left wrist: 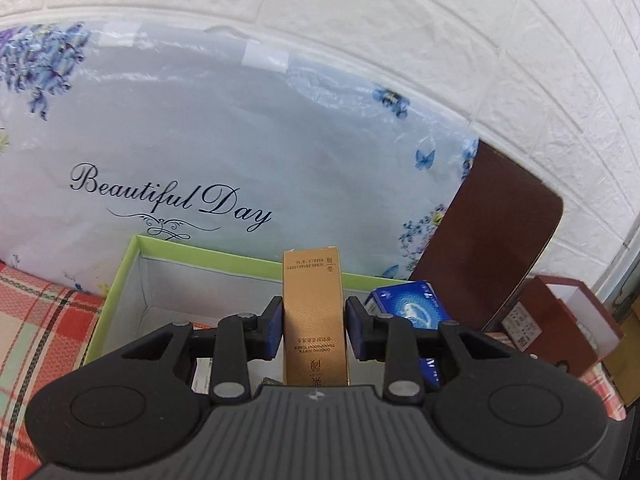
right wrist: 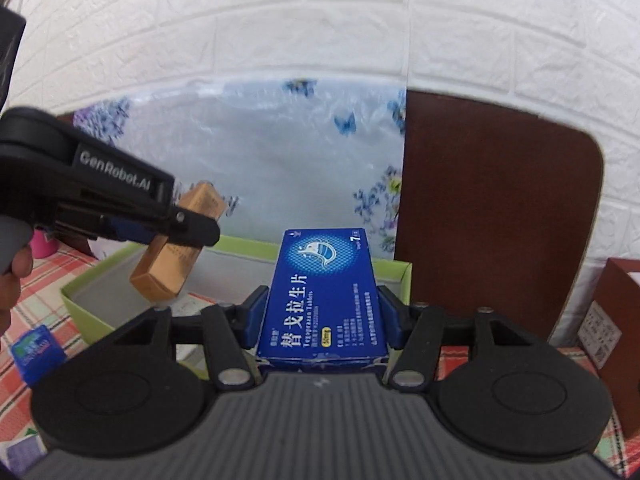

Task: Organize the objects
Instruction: 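Open both grippers to drop the boxes into the lime-green box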

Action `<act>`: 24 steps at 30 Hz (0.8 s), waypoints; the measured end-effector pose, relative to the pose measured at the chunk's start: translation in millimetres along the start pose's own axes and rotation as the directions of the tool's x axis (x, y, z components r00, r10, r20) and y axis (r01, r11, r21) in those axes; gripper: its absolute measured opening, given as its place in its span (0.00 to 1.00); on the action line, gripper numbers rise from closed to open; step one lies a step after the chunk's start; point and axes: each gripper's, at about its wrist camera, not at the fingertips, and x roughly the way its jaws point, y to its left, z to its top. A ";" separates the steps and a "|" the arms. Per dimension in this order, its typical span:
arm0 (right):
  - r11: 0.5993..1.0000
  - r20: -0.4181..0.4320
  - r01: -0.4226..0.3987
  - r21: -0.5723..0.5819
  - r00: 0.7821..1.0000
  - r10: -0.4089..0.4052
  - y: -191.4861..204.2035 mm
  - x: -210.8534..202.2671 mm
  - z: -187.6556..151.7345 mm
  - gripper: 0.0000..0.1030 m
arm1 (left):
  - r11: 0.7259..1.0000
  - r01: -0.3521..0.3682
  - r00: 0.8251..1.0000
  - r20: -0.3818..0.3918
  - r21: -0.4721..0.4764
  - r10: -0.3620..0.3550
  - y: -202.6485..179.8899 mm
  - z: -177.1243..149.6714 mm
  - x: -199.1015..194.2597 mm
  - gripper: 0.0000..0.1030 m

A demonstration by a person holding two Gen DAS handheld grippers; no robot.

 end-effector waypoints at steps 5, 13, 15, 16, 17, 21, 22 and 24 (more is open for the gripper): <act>0.997 -0.075 -0.025 -0.076 0.997 0.019 9.8 28.2 -13.5 0.78 | 0.999 -0.027 0.999 -0.026 0.025 0.028 9.7 -8.2 14.2 0.75; 0.995 0.138 0.061 -0.077 0.989 -0.050 3.7 -33.4 -10.8 1.00 | 0.999 -0.039 0.999 0.023 -0.013 0.039 21.4 -21.0 -35.8 0.76; 0.998 0.175 0.043 -0.055 0.984 -0.033 2.0 -58.2 -11.9 1.00 | 0.999 -0.034 0.998 0.044 -0.004 0.034 15.2 -28.5 -56.9 0.78; 0.998 0.188 0.035 -0.050 0.982 -0.025 3.3 -73.1 -13.7 1.00 | 1.000 -0.026 0.998 0.052 0.012 0.026 11.3 -33.9 -69.5 0.78; 0.998 0.196 0.029 -0.047 0.980 -0.020 4.5 -84.6 -16.8 1.00 | 0.999 -0.026 0.998 0.055 0.027 0.025 7.7 -39.3 -80.8 0.78; 0.999 0.223 0.025 -0.029 0.975 -0.018 11.1 -140.7 -35.3 1.00 | 0.996 -0.045 0.998 0.057 0.080 0.041 -5.1 -76.5 -125.1 0.80; 1.000 0.223 0.020 -0.021 0.975 -0.015 13.2 -150.6 -41.0 1.00 | 0.995 -0.051 0.998 0.053 0.090 0.046 -6.9 -86.2 -133.0 0.80; 1.000 0.215 0.014 0.014 0.976 -0.016 16.7 -170.3 -55.5 1.00 | 0.994 -0.049 0.998 0.048 0.097 0.044 -8.4 -106.4 -147.9 0.80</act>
